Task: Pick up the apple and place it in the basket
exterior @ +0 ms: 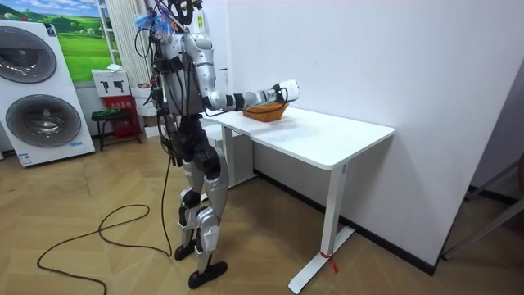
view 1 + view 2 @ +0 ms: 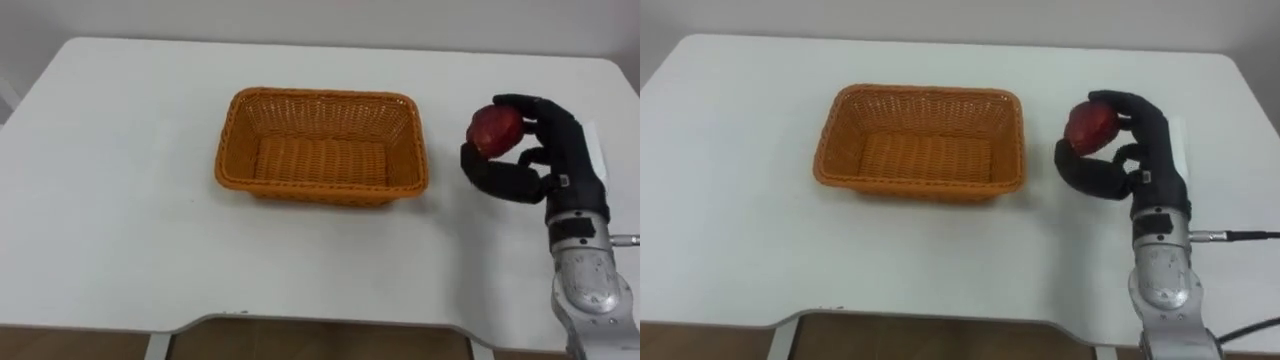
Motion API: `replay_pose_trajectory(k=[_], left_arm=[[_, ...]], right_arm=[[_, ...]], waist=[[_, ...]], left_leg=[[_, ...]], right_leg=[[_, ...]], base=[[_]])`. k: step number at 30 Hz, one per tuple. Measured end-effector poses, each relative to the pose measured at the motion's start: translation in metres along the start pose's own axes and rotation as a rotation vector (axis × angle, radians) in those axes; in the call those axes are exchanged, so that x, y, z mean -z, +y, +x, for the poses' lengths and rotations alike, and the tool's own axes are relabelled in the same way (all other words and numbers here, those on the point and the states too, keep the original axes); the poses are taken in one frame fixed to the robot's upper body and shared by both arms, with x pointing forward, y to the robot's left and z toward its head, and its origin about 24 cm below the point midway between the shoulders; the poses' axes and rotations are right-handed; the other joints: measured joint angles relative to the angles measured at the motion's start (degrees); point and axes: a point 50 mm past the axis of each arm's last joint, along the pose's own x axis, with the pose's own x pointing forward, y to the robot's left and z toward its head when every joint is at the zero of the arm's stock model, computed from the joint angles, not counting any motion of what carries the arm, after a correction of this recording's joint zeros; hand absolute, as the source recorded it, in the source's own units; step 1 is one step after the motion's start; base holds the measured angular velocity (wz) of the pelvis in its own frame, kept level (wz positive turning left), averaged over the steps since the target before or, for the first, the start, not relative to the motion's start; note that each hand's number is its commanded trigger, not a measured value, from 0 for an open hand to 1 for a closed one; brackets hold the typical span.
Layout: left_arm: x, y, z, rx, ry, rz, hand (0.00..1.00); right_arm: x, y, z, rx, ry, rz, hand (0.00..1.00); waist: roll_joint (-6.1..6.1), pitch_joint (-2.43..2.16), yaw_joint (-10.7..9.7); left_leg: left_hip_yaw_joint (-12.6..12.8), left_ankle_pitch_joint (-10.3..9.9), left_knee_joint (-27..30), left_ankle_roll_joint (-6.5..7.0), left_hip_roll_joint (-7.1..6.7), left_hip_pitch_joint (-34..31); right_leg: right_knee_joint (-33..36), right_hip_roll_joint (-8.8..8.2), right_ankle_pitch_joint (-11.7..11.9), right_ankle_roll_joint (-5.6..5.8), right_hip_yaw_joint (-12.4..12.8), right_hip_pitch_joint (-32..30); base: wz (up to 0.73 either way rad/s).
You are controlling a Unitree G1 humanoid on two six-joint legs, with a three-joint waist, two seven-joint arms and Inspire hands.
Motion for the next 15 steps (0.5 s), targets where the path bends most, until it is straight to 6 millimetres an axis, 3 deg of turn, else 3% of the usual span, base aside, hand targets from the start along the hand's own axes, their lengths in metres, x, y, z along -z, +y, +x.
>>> replay_pose_trajectory(k=[5, 6, 7, 8, 10, 15], left_arm=[[-0.001, 0.0, 0.0, -0.002, -0.001, 0.0, 0.0], [-0.001, 0.0, 0.0, -0.003, -0.001, 0.001, 0.0], [-0.001, 0.0, 0.0, -0.004, -0.001, 0.001, 0.0], [0.0, 0.0, 0.0, -0.003, 0.0, 0.001, 0.0], [0.001, -0.001, 0.0, 0.0, 0.007, 0.002, 0.0], [0.0, -0.006, 0.0, 0.02, 0.006, 0.039, 0.0]], right_arm=[[-0.021, 0.005, 0.008, -0.015, -0.092, 0.005, 1.0], [-0.024, 0.006, 0.008, -0.025, -0.103, 0.006, 0.91], [-0.025, 0.008, 0.009, -0.037, -0.111, 0.0, 0.91], [-0.026, 0.01, 0.009, -0.051, -0.115, -0.005, 0.54], [-0.027, 0.015, 0.008, -0.081, -0.117, -0.019, 0.0], [-0.028, 0.026, 0.008, -0.163, -0.11, -0.023, 0.0]], waist=[[-0.26, -0.07, 0.2], [-0.28, -0.04, 0.2], [-0.29, -0.03, 0.2], [-0.3, 0.0, 0.3], [-0.21, 0.05, 0.7], [0.07, 0.23, 1.6]], left_leg=[[0.0, 0.0, 0.0, 0.01, 0.0, 0.1], [-0.1, 0.0, 0.0, 0.01, 0.0, 0.1], [-0.1, 0.0, 0.0, 0.0, -0.01, -0.1], [-0.1, 0.0, 0.0, 0.0, -0.01, -0.1], [-0.1, 0.0, 0.0, -0.01, 0.0, -0.2], [-0.2, 0.0, 0.3, -0.01, -0.01, -0.3]], right_leg=[[-0.1, -0.01, 0.0, 0.0, 0.0, 0.0], [-0.1, -0.02, 0.0, 0.0, 0.0, 0.0], [-0.1, -0.02, 0.0, 0.0, 0.0, -0.1], [-0.1, -0.02, 0.0, 0.0, 0.0, -0.1], [-0.1, -0.02, 0.0, 0.0, 0.0, -0.1], [0.0, -0.02, 0.0, 0.0, -0.1, -0.1]], base=[[0.0], [0.0], [0.0], [0.0], [0.0], [0.0]])
